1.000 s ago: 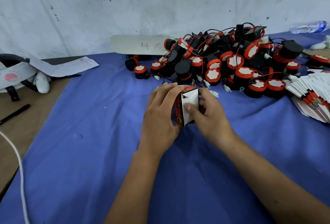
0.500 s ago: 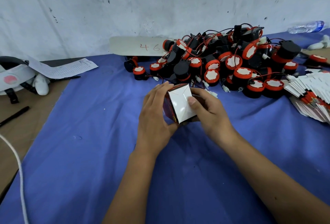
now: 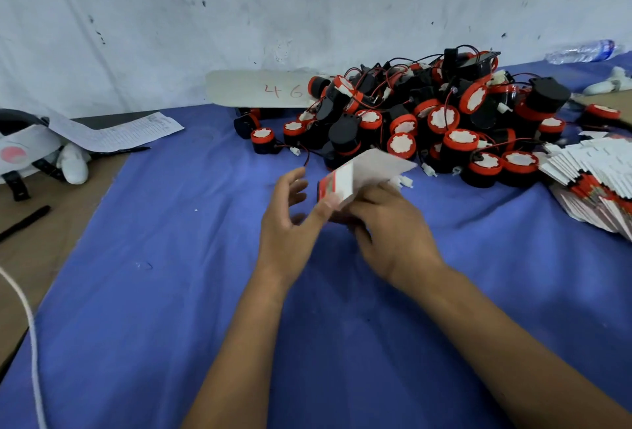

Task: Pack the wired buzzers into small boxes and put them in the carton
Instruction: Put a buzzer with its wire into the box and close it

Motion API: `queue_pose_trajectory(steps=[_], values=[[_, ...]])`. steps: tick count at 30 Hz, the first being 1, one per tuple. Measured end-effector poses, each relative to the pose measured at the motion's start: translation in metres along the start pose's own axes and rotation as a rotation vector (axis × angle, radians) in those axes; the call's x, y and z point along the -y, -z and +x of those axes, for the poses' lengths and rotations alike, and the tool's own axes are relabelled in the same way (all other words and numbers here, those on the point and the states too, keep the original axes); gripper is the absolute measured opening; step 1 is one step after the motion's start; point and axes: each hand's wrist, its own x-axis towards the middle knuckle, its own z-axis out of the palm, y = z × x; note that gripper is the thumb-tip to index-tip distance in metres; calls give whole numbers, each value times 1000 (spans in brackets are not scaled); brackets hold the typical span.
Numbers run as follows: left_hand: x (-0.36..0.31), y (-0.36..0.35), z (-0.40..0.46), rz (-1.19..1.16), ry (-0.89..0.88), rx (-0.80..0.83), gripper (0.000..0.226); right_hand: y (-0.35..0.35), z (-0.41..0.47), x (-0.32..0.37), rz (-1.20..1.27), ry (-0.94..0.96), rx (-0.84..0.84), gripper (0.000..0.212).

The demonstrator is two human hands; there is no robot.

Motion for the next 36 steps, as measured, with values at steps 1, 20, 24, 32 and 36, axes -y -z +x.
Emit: queue_pose_trajectory(steps=[1, 20, 24, 32, 36], values=[[0, -3, -2, 46, -10, 28, 75, 0, 1, 3, -53, 23, 70, 33], [1, -11, -1, 224, 17, -324, 11, -5, 7, -5, 315, -47, -482, 21], [-1, -16, -4, 163, 10, -273, 13, -15, 26, -22, 245, -222, -413, 18], [-3, -16, -3, 108, 17, -255, 19, -19, 104, -48, -364, 6, 102, 86], [-2, -16, -3, 115, -5, -260, 25, -25, 114, -57, -438, 30, 178, 69]])
